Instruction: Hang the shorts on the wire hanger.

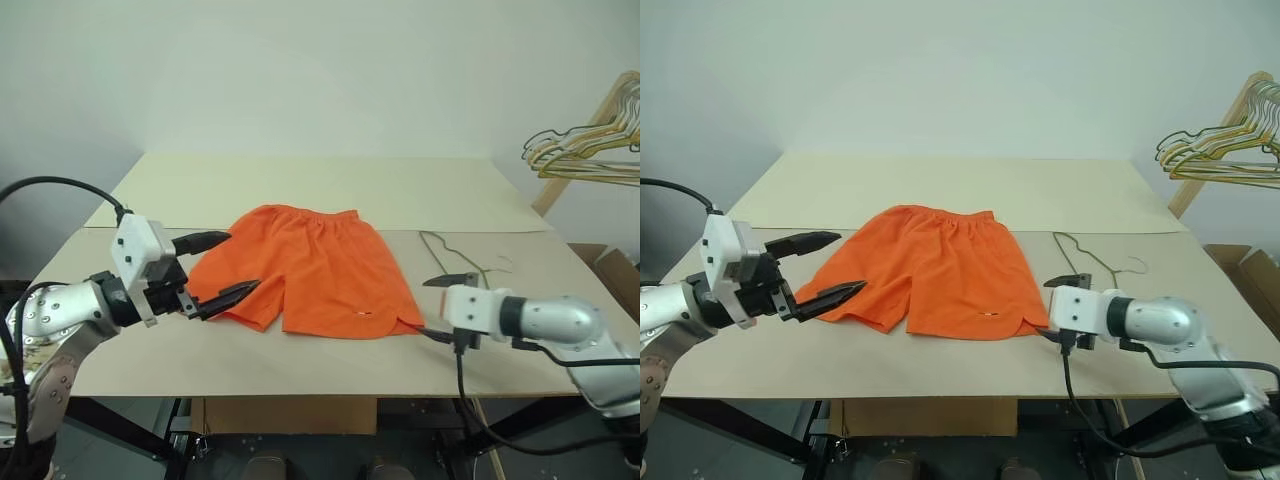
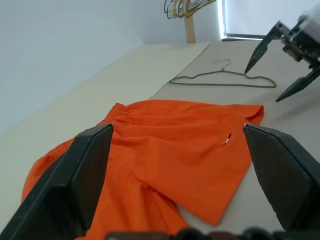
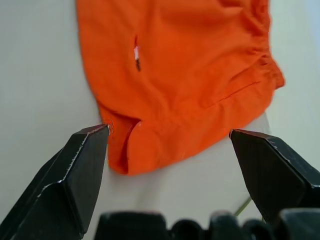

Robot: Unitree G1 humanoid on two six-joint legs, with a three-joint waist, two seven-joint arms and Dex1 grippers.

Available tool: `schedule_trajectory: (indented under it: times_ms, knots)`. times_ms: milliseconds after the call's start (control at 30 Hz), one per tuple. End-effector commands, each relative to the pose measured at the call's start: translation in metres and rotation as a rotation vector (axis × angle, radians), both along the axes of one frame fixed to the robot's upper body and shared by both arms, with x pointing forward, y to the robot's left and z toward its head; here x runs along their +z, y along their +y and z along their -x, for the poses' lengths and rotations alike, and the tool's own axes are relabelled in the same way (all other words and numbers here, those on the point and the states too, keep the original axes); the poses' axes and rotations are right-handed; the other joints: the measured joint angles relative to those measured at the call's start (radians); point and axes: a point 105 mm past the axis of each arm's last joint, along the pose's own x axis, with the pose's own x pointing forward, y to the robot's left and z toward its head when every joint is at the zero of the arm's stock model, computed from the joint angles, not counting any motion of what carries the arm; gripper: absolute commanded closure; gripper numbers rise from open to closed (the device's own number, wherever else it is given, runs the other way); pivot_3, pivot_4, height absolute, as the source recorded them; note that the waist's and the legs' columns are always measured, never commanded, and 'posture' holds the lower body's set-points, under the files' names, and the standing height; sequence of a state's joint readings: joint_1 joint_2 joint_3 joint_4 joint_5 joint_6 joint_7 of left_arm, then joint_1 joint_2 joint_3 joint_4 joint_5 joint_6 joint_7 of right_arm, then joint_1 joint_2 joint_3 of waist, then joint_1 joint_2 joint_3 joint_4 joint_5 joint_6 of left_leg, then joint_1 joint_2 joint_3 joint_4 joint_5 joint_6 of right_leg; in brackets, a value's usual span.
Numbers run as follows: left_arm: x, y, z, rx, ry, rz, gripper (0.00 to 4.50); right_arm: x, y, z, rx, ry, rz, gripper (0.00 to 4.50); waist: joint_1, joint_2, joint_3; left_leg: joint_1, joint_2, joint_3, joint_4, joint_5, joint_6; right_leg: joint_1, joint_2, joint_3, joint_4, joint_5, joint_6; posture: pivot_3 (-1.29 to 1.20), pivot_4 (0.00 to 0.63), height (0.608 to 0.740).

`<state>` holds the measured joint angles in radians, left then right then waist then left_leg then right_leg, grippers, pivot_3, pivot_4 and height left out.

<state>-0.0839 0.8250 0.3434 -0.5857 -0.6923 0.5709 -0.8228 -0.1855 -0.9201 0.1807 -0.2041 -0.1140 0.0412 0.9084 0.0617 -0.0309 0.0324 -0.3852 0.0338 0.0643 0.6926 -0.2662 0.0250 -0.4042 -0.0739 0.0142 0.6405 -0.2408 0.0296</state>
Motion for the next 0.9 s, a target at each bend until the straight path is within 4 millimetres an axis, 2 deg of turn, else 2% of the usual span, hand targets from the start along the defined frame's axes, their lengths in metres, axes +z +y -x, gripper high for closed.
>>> schedule_trajectory:
  times_ms: [33, 100, 200, 300, 467, 667, 767, 867, 900]
  knots:
    - [0.009, -0.007, 0.003, -0.022, -0.047, 0.006, 0.0, -0.02, -0.006, -0.008, 0.046, -0.045, 0.146, 0.03, 0.004, 0.0, 0.0, 0.0, 0.0, 0.0, 0.0, 0.0, 0.0, 0.0, 0.0, 0.0, 0.0, 0.0, 0.0, 0.14, 0.0, 0.74]
    - [0.008, -0.008, 0.004, -0.02, -0.045, 0.011, 0.0, -0.032, -0.011, -0.01, 0.076, -0.038, 0.212, 0.03, 0.004, 0.0, 0.0, 0.0, -0.001, 0.001, 0.0, 0.0, 0.0, 0.0, -0.001, 0.0, 0.0, 0.0, 0.0, 0.14, 0.0, 0.74]
    - [0.006, -0.01, 0.006, -0.02, -0.04, 0.016, 0.0, -0.039, -0.014, -0.017, 0.122, -0.068, 0.308, 0.03, -0.003, 0.0, 0.0, 0.001, 0.0, 0.0, 0.0, 0.0, 0.0, 0.001, 0.0, 0.001, 0.0, 0.0, 0.0, 0.14, 0.0, 0.74]
    - [0.006, -0.01, 0.007, -0.019, -0.037, 0.019, 0.0, -0.038, -0.01, -0.026, 0.14, -0.1, 0.303, 0.61, -0.005, -0.001, 0.0, 0.003, 0.0, 0.0, 0.0, 0.0, 0.0, 0.002, 0.0, 0.001, 0.001, 0.0, 0.0, 0.14, 0.0, 0.74]
    - [0.007, -0.01, 0.008, -0.013, -0.035, 0.021, 0.0, -0.048, -0.005, -0.027, 0.177, -0.086, 0.31, 2.33, -0.01, -0.001, 0.0, 0.003, 0.0, -0.001, 0.0, 0.0, 0.0, 0.002, 0.0, 0.001, 0.001, 0.0, 0.0, 0.15, 0.0, 0.74]
    - [0.007, -0.009, 0.007, -0.014, -0.035, 0.018, 0.0, -0.046, 0.004, -0.03, 0.186, -0.11, 0.273, 4.43, -0.02, -0.002, -0.001, 0.004, 0.0, -0.001, 0.0, 0.0, 0.0, 0.002, 0.0, 0.001, 0.001, 0.0, 0.0, 0.15, 0.0, 0.74]
    - [0.007, -0.011, 0.006, -0.02, -0.035, 0.019, 0.0, -0.041, 0.012, -0.028, 0.215, -0.123, 0.254, 4.47, -0.02, -0.002, -0.001, 0.004, 0.0, -0.001, 0.0, 0.0, 0.0, 0.002, 0.0, 0.001, 0.001, 0.0, 0.0, 0.15, 0.0, 0.74]
    - [0.005, -0.013, 0.006, -0.031, -0.029, 0.016, 0.0, -0.033, 0.031, -0.022, 0.273, -0.129, 0.216, 4.47, -0.021, -0.002, 0.0, 0.003, 0.0, -0.001, 0.0, 0.0, 0.0, 0.002, 0.0, 0.001, 0.001, 0.0, 0.0, 0.13, 0.0, 0.74]
    - [0.003, -0.014, 0.006, -0.038, -0.015, 0.01, 0.0, -0.028, 0.043, -0.019, 0.296, -0.124, 0.192, 4.47, -0.022, -0.001, 0.0, 0.003, 0.0, -0.001, 0.0, 0.0, 0.0, 0.002, 0.001, 0.001, 0.001, 0.0, 0.0, 0.13, 0.0, 0.74]
